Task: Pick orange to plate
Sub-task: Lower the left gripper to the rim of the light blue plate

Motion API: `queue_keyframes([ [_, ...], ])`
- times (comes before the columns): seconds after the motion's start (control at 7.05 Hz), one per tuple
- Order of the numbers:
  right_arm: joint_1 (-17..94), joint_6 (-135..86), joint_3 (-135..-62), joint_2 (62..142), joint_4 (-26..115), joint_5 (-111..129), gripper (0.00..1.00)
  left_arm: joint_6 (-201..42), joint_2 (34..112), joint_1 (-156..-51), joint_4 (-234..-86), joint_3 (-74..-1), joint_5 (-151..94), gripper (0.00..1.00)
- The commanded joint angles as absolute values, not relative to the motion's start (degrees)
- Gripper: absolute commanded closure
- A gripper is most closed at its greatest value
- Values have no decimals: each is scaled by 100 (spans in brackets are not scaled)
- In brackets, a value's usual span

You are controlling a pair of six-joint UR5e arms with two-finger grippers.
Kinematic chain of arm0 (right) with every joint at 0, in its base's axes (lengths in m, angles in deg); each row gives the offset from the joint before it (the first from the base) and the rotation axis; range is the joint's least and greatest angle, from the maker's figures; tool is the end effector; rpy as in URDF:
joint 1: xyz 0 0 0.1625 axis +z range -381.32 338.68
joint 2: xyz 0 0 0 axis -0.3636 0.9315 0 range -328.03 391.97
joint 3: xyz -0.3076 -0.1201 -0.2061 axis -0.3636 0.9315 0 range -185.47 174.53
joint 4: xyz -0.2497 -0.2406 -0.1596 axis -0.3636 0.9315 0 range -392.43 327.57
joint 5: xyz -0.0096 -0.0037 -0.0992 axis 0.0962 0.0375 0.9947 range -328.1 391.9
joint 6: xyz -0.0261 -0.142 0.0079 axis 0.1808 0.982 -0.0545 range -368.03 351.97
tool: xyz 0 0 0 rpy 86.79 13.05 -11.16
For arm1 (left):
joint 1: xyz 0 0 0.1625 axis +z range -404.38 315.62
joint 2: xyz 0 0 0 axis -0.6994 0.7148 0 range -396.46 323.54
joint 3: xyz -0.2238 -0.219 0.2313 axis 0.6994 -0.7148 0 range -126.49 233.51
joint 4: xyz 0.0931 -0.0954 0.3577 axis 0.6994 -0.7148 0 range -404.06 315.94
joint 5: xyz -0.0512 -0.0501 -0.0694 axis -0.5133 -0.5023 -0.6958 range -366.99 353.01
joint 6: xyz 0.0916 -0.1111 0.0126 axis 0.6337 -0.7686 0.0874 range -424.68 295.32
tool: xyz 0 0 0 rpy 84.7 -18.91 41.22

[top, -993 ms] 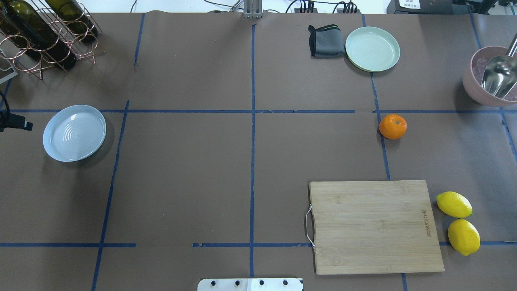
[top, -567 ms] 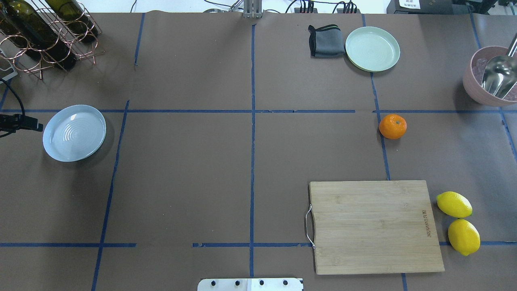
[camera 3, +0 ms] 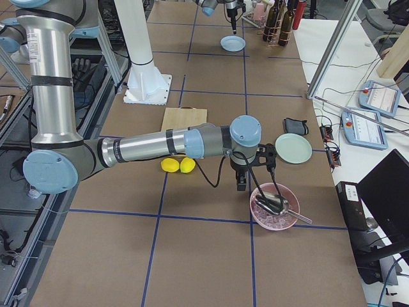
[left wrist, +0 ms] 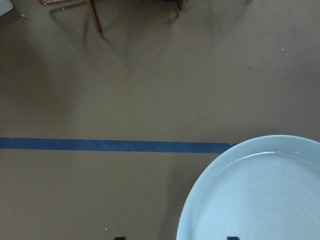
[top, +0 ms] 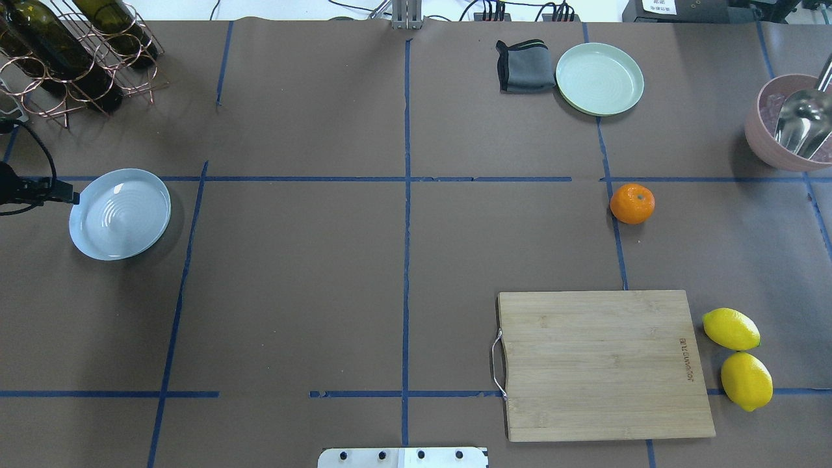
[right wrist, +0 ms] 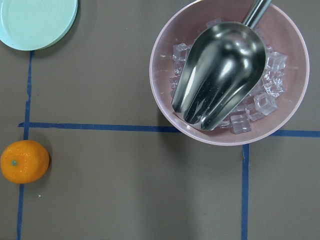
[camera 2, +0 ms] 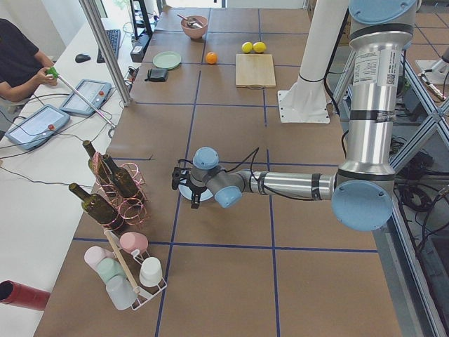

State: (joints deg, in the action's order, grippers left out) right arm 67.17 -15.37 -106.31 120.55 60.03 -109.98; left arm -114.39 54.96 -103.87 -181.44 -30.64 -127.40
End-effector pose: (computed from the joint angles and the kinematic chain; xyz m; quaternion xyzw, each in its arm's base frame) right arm 0.0072 -0.4730 0.5467 0.0430 -0.4404 0.0082 0.8967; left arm 0.2143 -0.4821 0.6026 0.1129 0.4142 -0.0551 0.9015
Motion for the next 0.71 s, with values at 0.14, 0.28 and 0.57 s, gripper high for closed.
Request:
queue_keyframes([
  [0.14, 6701, -1612, -10645, 12039, 6003, -11005, 0, -11452, 5574, -10212, -18179, -2981, -12652, 36],
  [0.28, 6701, -1682, -10698, 12039, 6003, -11014, 0, -11452, 5574, -10203, -18179, -2981, -12652, 40],
  [0.57, 6648, -1963, -10838, 12048, 6003, -11022, 0, -11443, 5574, -10116, -18179, -2946, -12652, 47],
])
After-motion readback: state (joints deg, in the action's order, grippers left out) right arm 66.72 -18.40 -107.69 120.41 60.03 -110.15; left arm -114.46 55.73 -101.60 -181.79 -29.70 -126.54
